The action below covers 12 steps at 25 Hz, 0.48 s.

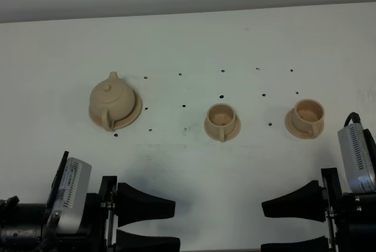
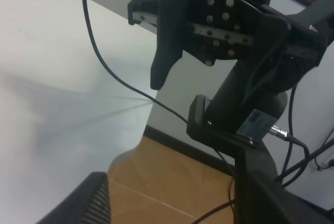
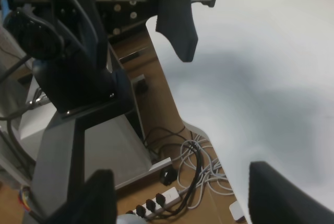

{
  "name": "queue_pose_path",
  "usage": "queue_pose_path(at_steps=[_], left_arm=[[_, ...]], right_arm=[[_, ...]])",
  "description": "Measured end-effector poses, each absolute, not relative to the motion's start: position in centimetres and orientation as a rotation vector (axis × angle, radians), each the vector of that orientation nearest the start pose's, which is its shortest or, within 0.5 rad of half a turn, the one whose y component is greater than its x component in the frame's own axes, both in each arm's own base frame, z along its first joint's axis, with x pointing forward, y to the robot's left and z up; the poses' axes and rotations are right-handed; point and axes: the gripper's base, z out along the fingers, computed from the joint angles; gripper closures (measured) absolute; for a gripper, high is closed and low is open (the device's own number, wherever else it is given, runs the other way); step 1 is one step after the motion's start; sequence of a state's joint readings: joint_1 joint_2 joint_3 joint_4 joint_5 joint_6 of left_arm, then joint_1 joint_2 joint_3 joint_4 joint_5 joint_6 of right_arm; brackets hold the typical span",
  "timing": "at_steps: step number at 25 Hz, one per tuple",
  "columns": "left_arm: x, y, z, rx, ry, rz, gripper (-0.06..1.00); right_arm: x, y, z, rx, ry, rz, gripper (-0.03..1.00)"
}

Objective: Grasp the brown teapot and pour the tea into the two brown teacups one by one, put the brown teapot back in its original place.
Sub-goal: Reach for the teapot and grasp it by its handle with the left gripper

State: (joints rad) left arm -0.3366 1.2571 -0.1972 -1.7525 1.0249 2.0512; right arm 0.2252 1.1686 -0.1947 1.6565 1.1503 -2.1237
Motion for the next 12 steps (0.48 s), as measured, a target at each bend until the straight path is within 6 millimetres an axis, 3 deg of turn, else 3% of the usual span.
queue_pose_path(at_steps=[12], left_arm=[[11.34,-12.08,17.75,1.011,1.889,-1.222,0.37]], right_arm=[[10.8,10.96,19.36,-1.1,1.7,1.192,0.44]])
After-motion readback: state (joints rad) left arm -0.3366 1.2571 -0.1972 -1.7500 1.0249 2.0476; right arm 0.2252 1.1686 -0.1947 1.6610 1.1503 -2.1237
